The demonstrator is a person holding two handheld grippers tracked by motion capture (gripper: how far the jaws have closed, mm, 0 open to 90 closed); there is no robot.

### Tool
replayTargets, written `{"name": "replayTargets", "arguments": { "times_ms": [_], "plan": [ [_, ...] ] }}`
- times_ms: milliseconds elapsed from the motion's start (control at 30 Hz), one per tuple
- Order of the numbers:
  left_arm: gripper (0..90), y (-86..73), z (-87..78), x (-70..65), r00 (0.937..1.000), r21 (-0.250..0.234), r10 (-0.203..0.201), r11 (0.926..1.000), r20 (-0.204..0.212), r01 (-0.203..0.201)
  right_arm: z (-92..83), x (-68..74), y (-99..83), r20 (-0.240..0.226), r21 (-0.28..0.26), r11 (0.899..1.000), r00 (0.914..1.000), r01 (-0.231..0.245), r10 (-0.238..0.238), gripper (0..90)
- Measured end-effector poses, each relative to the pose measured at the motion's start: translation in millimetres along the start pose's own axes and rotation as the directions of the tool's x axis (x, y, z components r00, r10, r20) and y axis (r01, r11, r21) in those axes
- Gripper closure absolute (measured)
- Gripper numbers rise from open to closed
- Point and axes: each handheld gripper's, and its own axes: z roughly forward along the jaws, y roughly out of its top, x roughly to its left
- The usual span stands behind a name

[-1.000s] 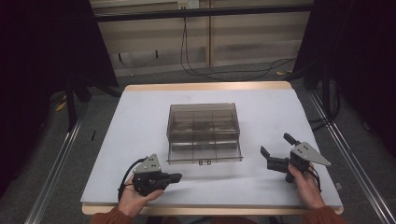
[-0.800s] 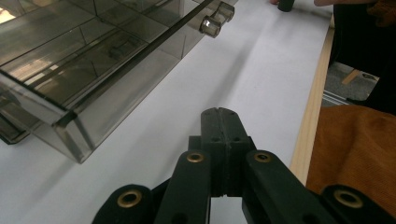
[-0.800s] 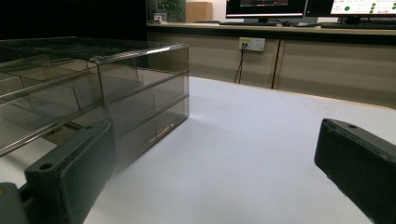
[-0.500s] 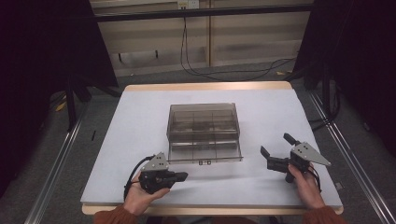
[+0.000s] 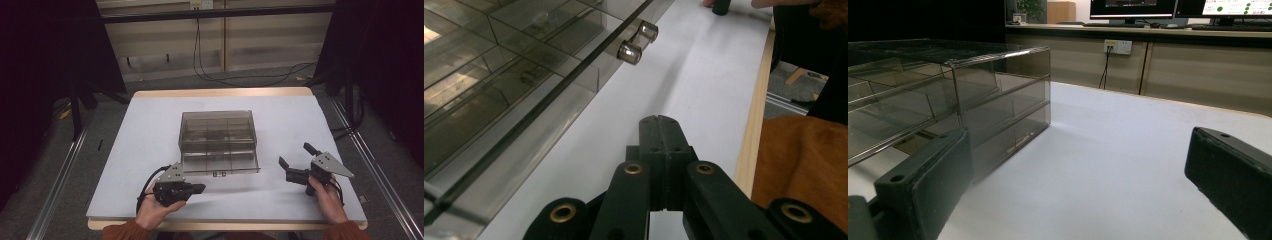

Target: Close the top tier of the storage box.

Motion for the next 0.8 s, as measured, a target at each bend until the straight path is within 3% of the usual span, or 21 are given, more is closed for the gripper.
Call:
{"name": "replayTargets", "arguments": {
  "times_ms": [800],
  "plan": [
    [90.0,17.5,27.2,0.6,0.9993,0.021,0.023,0.9995,0.028,-0.024,0.2,-0.3,0.0,-0.004,0.000,1.000,1.0000,-0.003,0.003,0.0]
  ]
}}
